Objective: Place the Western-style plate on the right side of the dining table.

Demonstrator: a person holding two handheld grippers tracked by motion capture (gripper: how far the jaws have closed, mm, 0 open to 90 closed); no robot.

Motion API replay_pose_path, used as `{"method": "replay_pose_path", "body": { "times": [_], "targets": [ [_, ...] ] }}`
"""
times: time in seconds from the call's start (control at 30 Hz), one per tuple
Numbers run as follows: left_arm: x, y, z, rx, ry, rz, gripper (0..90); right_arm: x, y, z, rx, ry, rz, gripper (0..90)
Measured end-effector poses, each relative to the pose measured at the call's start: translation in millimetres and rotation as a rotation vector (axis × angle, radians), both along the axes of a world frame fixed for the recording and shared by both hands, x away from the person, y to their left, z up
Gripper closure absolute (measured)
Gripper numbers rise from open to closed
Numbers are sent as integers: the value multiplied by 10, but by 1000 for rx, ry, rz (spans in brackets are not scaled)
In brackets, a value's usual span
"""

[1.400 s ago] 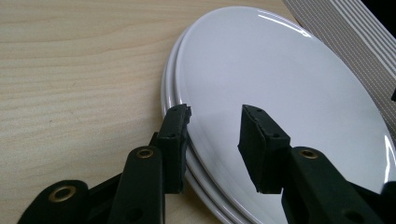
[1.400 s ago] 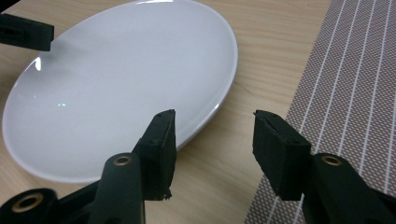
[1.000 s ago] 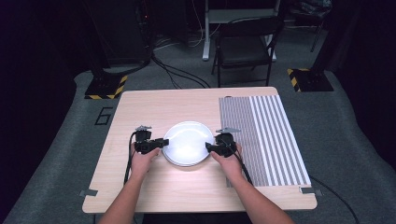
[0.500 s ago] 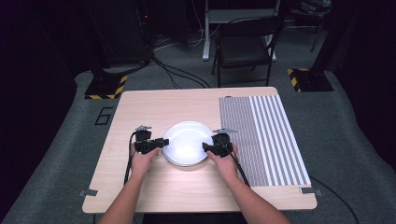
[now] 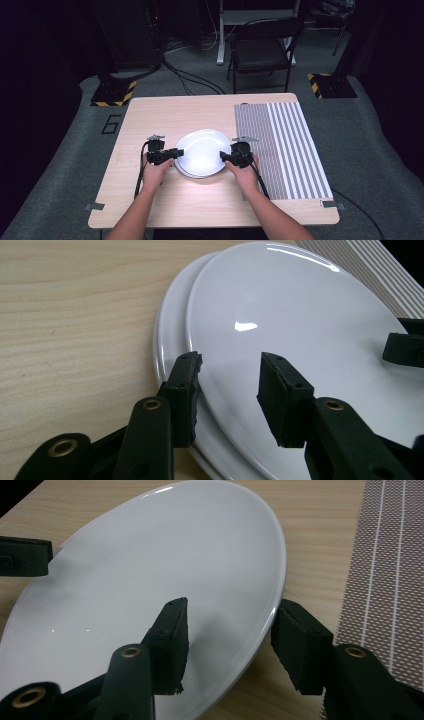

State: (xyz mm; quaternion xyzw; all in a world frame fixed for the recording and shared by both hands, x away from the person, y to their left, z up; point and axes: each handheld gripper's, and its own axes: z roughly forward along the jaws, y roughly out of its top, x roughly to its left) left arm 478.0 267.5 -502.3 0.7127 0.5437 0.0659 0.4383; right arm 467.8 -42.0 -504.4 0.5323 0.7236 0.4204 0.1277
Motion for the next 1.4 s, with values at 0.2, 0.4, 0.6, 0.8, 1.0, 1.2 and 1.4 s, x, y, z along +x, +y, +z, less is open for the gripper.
{"method": "replay_pose_path", "body": {
  "times": [0.2,0.4,0.6,0.8,1.0,1.2,1.4],
  "targets": [
    [12,-70,-1,-6,10,-20,603,-27,-81,33,-4,7,-6,489],
    [29,-120,-6,-4,12,-37,604,-41,-133,59,-2,9,-19,489],
    [47,-194,-11,-9,15,-61,605,-56,-205,83,-6,9,-34,489],
    [70,-273,-20,-14,12,-74,604,-71,-292,85,5,-4,-53,495],
    [79,-313,-27,-19,13,-89,605,-100,-336,101,10,0,-66,495],
    [81,-342,-37,-19,14,-98,602,-137,-394,84,12,12,-62,505],
    [90,-360,-77,4,27,-101,602,-163,-455,34,38,1,-66,509]
  ]
}}
